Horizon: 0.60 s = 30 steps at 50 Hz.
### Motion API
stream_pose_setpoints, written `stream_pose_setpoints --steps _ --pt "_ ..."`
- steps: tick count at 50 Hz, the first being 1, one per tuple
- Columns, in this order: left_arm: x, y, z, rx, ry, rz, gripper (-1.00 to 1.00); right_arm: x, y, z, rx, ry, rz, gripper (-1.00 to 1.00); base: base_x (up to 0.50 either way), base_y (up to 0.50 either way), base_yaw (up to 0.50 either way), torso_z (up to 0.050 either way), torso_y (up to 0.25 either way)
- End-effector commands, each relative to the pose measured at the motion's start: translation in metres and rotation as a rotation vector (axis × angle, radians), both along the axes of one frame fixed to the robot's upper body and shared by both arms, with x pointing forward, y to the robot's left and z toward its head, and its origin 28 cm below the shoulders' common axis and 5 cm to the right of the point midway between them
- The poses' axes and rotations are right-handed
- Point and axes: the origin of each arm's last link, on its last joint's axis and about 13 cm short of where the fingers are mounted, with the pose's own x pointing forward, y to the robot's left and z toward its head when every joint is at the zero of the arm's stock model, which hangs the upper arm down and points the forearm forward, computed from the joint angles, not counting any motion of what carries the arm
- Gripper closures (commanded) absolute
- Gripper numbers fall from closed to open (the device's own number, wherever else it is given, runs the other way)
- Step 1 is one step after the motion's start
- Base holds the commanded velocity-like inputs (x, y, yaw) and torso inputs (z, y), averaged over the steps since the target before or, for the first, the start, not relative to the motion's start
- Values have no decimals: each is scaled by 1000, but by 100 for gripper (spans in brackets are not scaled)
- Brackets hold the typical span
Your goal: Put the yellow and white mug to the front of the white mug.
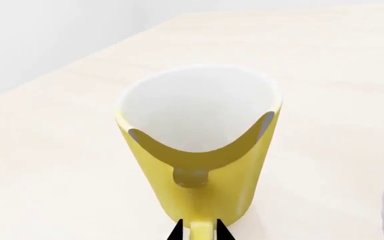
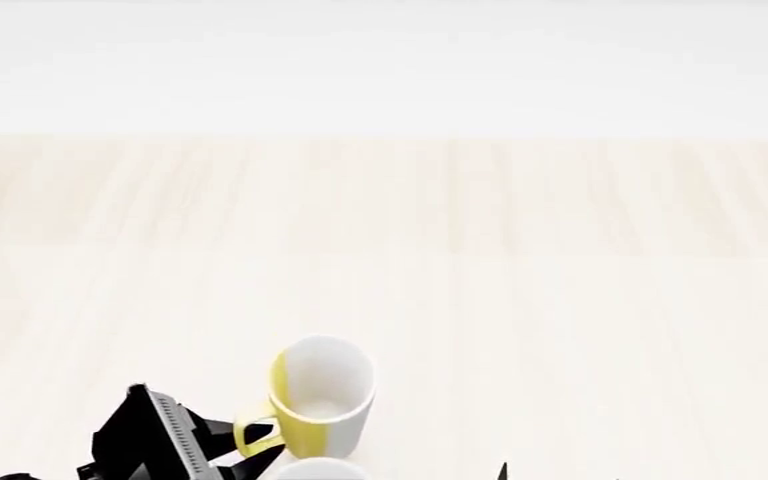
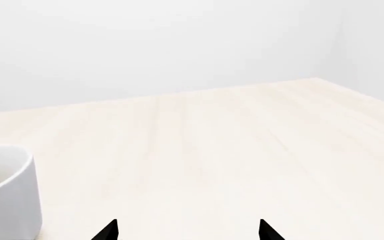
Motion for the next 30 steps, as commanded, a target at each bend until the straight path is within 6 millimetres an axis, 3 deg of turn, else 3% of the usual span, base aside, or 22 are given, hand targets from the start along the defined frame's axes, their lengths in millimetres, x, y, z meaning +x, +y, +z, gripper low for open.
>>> stream_pose_setpoints --steps 1,14,15,30 --pt "-7 1 -13 71 94 41 100 0 0 0 0 0 1 -100 0 0 0 0 0" --pt "-8 2 -14 60 85 37 100 1 1 0 0 1 3 -100 0 0 0 -1 0" --pt "-9 2 -14 60 91 45 -100 1 1 0 -1 2 3 -100 0 0 0 0 0" --pt "-9 3 -14 24 84 68 -100 1 1 0 0 1 3 -100 0 0 0 0 0"
